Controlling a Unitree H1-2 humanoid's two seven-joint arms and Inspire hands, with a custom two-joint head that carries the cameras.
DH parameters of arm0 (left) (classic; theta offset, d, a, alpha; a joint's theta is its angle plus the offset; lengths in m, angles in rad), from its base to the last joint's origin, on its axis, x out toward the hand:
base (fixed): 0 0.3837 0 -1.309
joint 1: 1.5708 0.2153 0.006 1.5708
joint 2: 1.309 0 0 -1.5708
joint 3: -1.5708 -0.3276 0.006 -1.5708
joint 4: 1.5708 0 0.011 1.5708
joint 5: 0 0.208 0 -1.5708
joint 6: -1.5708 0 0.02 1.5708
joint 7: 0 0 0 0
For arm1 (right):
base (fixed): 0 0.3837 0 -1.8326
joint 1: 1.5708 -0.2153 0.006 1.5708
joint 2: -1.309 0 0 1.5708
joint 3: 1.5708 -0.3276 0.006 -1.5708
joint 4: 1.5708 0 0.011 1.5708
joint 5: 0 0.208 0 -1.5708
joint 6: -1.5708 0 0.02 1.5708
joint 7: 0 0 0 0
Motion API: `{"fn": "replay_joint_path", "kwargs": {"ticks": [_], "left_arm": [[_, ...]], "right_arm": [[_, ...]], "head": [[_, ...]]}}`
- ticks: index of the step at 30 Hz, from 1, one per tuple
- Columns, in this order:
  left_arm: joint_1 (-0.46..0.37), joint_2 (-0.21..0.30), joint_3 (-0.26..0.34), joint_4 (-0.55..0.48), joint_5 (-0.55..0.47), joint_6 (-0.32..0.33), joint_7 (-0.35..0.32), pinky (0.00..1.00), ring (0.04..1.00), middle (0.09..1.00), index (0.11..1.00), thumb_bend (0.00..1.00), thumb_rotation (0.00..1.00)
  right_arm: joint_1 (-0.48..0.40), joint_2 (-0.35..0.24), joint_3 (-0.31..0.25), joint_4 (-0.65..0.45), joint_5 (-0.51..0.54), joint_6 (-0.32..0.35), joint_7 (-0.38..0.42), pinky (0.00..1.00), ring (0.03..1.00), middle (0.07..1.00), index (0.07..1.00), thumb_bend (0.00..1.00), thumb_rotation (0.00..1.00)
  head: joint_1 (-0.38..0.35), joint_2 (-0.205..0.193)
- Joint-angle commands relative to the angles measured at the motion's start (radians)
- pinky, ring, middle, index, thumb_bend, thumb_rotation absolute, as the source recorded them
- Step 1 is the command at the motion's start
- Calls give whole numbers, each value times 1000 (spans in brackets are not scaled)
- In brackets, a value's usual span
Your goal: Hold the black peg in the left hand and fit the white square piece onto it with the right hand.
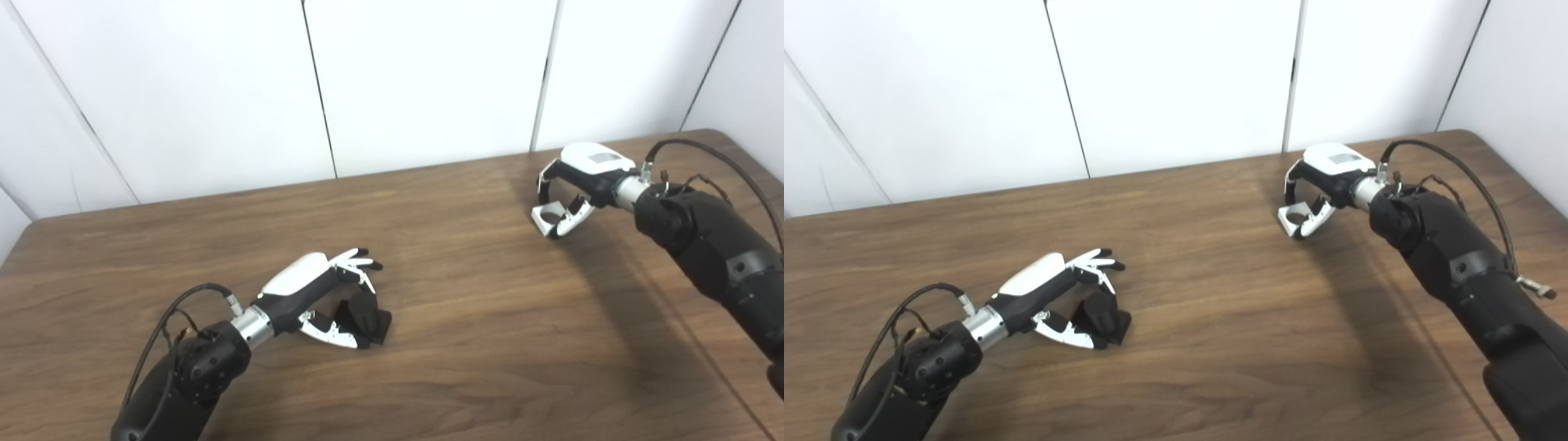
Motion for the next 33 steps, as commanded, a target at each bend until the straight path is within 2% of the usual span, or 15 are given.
{"fn": "replay_joint_path", "kwargs": {"ticks": [1,6,10,15,28,33], "left_arm": [[9,45,-13,18,49,26,-43,892,993,896,492,521,79],[6,41,-13,17,41,29,-50,913,995,896,492,521,77],[5,39,-15,21,44,21,-46,888,993,897,491,522,77],[8,37,-15,14,41,31,-51,887,995,897,491,522,76],[5,35,-18,20,38,29,-52,894,995,897,491,522,75],[2,34,-20,17,40,35,-55,897,995,897,491,522,76]], "right_arm": [[-40,-42,-21,-53,1,-28,-17,809,854,779,483,522,134],[-47,-57,-27,-120,21,-49,19,822,866,791,483,520,138],[-47,-59,-42,-182,47,-56,51,833,874,796,483,522,137],[-52,-56,-49,-262,62,-58,102,808,885,804,482,522,138],[-48,-25,-68,-438,118,-29,226,795,900,813,480,523,137],[-43,1,-75,-502,165,-45,262,768,894,811,479,524,137]], "head": [[1,1],[2,3],[5,3],[6,3],[6,5],[18,8]]}}
